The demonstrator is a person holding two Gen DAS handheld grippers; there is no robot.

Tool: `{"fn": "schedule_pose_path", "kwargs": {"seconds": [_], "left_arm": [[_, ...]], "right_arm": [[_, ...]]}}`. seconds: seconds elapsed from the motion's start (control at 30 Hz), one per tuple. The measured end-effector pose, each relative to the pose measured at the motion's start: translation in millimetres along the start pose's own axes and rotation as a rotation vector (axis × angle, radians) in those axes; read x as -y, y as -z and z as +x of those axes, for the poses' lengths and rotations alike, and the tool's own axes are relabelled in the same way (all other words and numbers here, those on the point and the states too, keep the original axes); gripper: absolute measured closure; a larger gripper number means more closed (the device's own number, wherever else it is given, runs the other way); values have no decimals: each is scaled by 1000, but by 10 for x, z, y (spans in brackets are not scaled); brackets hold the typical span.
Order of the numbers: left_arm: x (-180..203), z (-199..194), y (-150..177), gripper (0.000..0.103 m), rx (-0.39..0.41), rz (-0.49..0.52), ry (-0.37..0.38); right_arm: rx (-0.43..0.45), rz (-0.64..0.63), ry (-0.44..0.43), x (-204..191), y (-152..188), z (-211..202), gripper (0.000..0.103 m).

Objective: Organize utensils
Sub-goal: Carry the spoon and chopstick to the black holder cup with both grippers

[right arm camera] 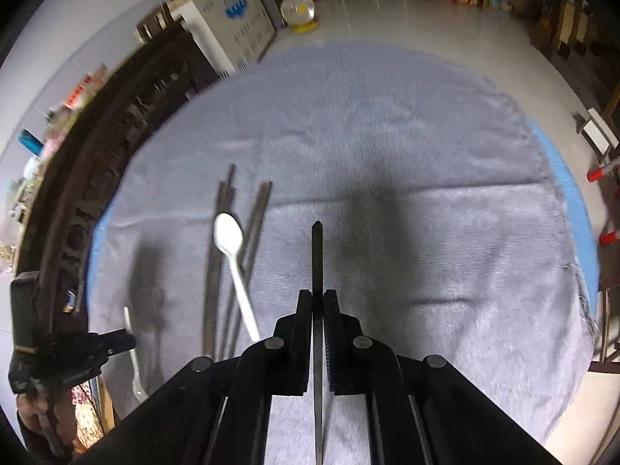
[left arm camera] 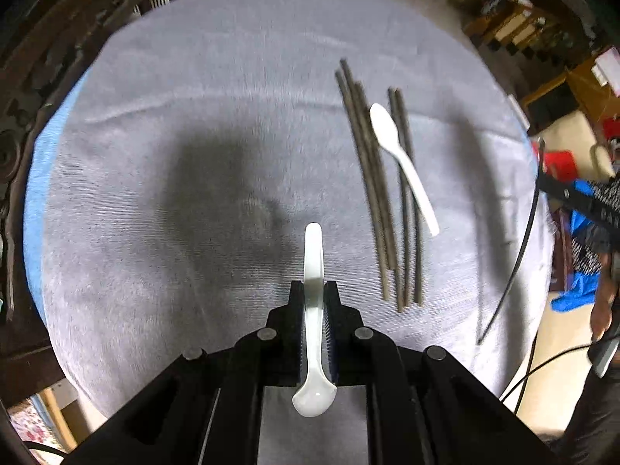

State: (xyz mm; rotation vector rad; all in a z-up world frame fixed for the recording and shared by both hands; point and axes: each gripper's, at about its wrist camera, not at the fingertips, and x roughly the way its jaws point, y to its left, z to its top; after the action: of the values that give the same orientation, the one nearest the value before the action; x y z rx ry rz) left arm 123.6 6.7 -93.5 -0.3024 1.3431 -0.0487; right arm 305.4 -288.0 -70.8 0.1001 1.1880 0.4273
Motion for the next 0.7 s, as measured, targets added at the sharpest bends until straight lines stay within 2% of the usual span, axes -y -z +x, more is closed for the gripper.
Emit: {"fn": "schedule_pose_path", "kwargs": {"seconds": [0.3,0.53,0.7], "left_arm": [[163,-558,224,93,187,-23,63],[330,-1067,373,93,336,-13,98],[456,-1348,482,93,409,5,139]], "right_arm": [[202,9,-46,-144,179,-679,96],[299,-25,-46,-302,314,-1095,96],[366,-45,-74,-403,402,-1411,96]]}}
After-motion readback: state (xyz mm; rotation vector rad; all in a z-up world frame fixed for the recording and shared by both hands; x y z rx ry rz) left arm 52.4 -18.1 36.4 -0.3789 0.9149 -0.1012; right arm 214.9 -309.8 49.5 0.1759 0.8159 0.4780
